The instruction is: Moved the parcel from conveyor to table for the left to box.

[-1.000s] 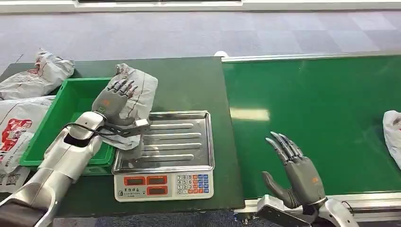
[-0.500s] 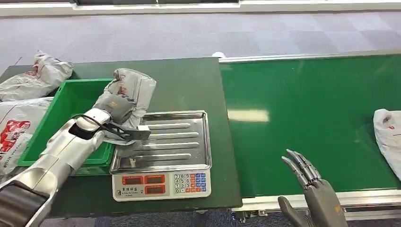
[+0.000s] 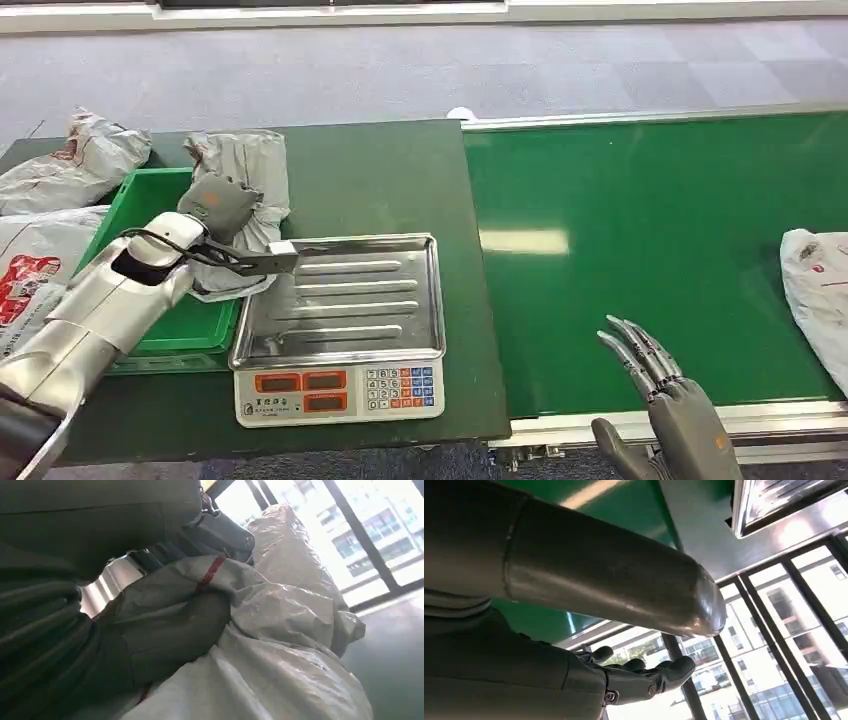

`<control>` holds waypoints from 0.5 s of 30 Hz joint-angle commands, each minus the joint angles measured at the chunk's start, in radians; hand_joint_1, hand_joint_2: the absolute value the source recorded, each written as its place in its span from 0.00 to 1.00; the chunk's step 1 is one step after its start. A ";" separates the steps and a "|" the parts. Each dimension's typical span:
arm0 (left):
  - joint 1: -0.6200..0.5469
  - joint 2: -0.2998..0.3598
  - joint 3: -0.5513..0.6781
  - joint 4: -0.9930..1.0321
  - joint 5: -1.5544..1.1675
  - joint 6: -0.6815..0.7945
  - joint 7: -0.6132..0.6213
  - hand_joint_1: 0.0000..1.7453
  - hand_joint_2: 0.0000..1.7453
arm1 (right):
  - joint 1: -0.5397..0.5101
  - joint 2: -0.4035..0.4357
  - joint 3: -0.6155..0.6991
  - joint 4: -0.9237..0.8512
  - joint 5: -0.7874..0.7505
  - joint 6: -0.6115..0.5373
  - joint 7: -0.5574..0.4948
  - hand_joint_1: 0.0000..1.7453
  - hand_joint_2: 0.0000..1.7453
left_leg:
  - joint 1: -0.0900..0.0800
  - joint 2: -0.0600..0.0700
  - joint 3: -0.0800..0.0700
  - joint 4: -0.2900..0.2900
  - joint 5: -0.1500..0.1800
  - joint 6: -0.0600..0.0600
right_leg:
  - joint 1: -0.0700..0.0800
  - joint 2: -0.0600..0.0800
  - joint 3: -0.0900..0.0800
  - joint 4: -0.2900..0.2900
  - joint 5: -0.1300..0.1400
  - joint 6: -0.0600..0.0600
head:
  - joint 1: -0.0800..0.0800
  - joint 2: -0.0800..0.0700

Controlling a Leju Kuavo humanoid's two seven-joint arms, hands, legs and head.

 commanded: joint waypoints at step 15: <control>0.235 0.317 0.330 -0.259 -0.039 -0.113 -0.023 1.00 1.00 | 0.006 0.089 0.051 0.043 0.067 -0.050 0.036 0.00 0.00 | 0.001 0.005 0.006 -0.009 0.002 0.000 | 0.001 0.002 0.003 -0.006 0.002 -0.002 | 0.000 0.000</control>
